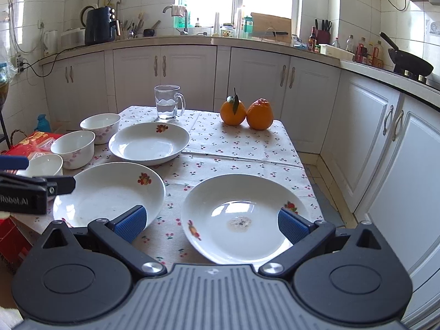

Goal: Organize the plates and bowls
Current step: 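Move the left gripper to the fruit-decal white plate and grasp its rim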

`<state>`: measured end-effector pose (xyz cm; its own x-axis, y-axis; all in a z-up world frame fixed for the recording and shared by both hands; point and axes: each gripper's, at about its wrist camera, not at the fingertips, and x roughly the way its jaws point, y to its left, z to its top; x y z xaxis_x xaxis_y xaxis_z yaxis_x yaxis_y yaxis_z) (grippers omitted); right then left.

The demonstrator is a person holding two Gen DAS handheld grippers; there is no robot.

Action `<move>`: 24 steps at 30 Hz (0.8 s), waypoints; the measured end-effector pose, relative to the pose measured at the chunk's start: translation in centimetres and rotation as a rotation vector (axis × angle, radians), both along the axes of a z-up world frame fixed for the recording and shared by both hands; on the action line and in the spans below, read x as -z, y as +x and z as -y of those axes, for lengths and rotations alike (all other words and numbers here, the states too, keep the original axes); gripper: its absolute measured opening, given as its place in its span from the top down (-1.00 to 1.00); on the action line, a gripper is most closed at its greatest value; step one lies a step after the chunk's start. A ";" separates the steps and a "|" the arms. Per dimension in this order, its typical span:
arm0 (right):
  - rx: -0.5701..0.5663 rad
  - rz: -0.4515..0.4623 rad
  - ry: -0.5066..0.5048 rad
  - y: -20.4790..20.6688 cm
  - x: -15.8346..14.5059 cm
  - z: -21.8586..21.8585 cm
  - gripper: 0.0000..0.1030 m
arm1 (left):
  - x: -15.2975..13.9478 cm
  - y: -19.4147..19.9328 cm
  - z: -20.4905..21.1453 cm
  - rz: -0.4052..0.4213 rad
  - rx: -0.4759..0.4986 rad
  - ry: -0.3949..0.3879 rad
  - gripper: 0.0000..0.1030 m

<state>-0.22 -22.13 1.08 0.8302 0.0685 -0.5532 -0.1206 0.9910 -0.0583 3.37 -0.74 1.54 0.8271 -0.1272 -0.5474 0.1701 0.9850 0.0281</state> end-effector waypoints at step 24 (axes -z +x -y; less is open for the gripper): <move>-0.116 -0.209 -0.015 4.0 8.4 6.2 -1.00 | 0.2 9.3 6.2 -0.111 0.310 0.015 -0.99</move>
<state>3.80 -28.33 -7.27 0.6846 0.1467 -0.7140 -0.2443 0.9691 -0.0352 12.72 -6.92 1.31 0.6854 -0.3546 -0.6360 0.4643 0.8857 0.0066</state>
